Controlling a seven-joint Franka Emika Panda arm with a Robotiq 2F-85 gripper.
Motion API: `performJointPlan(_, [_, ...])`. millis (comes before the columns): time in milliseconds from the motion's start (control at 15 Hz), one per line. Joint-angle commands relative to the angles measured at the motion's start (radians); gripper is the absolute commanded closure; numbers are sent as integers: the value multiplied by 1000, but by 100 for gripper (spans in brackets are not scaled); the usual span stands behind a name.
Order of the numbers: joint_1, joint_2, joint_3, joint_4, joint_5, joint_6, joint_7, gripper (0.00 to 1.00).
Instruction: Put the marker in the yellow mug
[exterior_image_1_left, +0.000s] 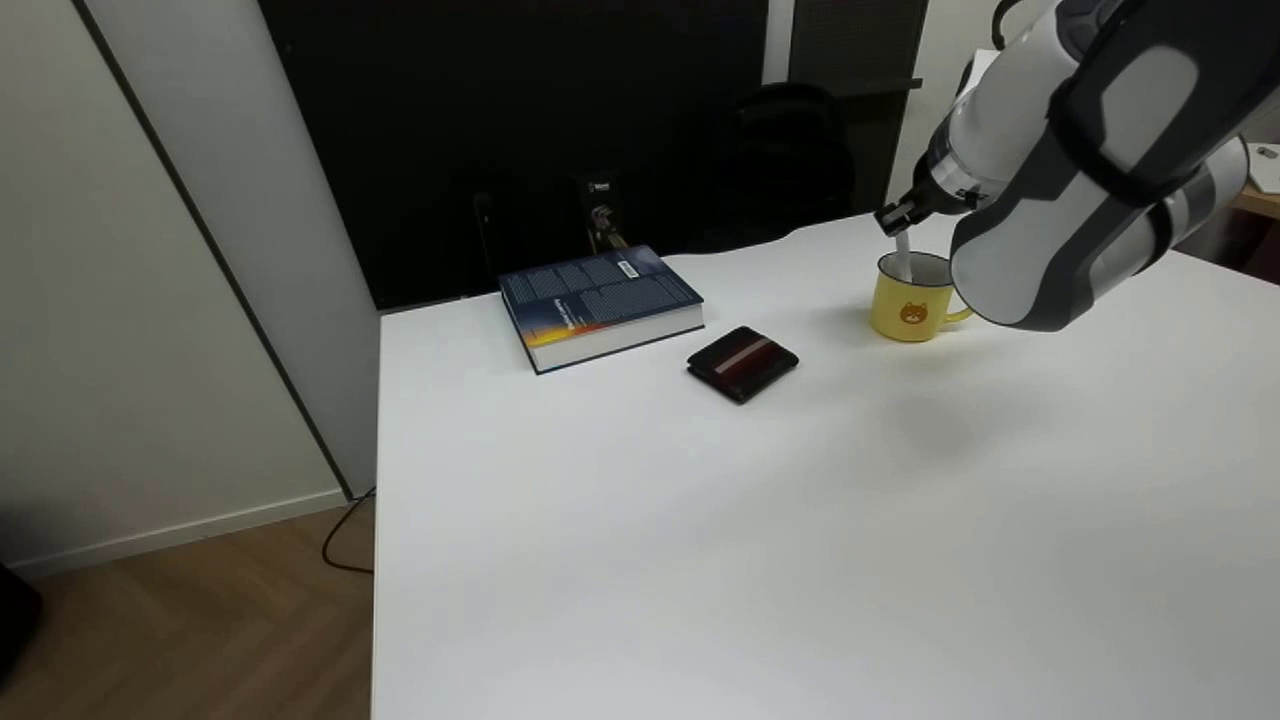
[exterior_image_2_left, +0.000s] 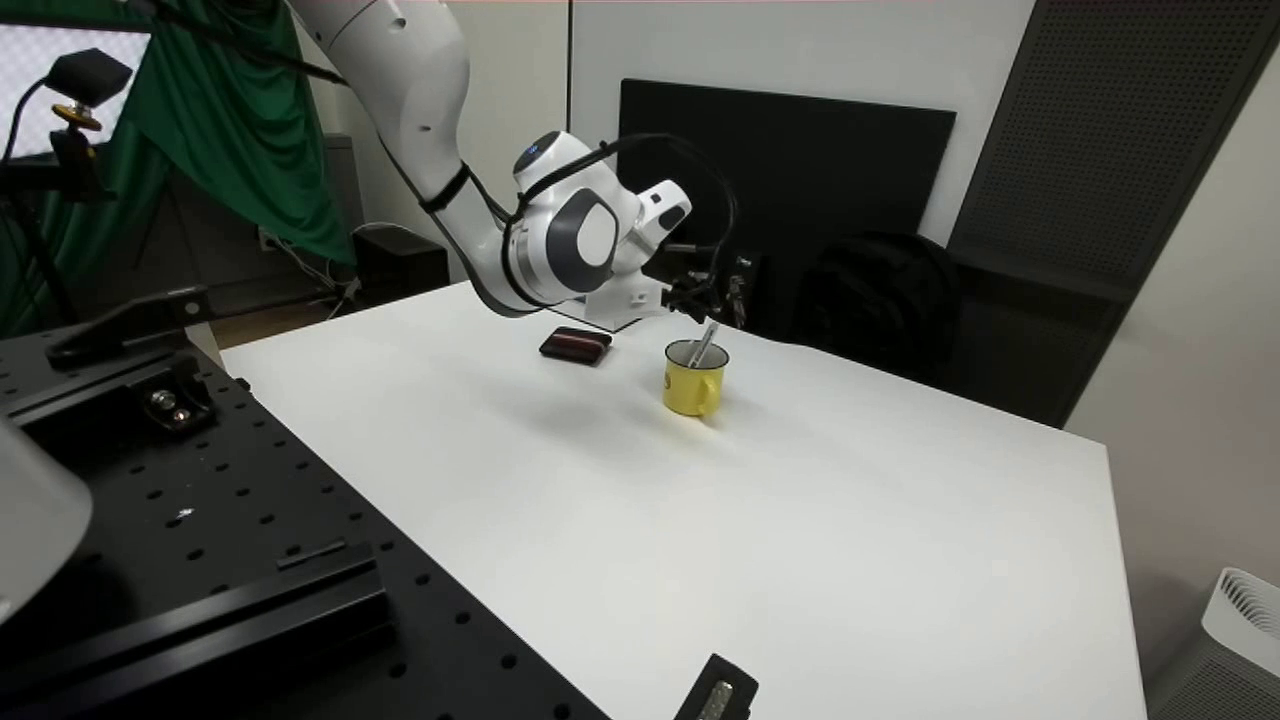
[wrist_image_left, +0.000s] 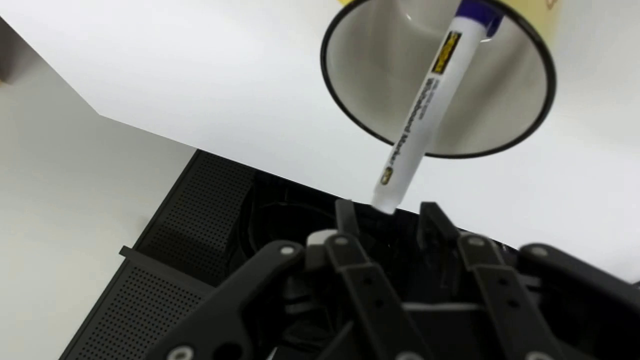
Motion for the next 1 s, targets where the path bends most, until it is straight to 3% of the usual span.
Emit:
performJointPlan(0, [38, 76, -47, 35, 62, -9, 33, 31])
performJointPlan(267, [18, 36, -26, 32, 7, -55, -2, 3])
performJointPlan(467, [5, -14, -12, 26, -41, -115, -33, 0])
performJointPlan(600, [-120, -150, 112, 32, -230, -150, -74, 0])
performJointPlan(933, [-286, -325, 292, 42, -446, -375, -48, 0])
